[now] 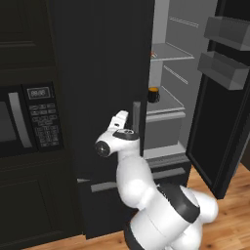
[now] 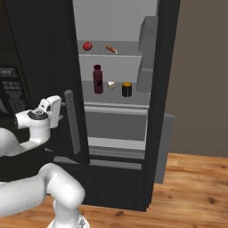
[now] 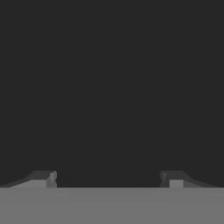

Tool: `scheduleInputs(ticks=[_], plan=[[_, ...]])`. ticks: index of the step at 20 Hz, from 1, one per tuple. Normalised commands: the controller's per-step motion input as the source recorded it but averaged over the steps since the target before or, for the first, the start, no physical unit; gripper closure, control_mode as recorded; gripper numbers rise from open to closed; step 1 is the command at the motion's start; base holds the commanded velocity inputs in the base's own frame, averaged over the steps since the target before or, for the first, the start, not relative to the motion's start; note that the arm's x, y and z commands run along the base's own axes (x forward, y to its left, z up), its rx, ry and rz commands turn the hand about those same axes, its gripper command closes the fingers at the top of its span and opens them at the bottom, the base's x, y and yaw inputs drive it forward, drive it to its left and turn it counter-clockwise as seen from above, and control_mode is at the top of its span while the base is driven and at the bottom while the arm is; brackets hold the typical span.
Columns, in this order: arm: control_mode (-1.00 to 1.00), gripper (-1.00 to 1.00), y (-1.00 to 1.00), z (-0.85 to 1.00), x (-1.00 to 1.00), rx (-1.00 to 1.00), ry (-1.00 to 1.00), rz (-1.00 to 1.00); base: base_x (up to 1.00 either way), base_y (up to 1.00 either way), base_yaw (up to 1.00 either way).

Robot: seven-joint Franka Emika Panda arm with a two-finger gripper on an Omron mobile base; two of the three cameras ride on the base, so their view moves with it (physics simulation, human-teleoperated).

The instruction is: Place the tupperware on the top shelf of the fridge. Make space for the tupperware among the existing items by rearranging them on the shelves if needed. Close the fridge door when finished.

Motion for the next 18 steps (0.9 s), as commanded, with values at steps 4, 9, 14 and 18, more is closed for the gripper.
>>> scheduleInputs(ticks=[4,9,14,18], plan=[[-1.00,-1.00,-0.02,0.58,0.44,0.07,0.00,0.24,0.00,0.00,0.00],[-1.00,-1.00,0.00,0.69,0.41,0.00,0.00,0.18,0.00,0.00,0.00],[-1.00,-1.00,0.00,0.66,0.44,0.00,0.00,0.13,0.00,0.00,0.00],[-1.00,-1.00,0.06,0.67,0.46,0.00,0.01,0.09,0.00,0.00,0.00]])
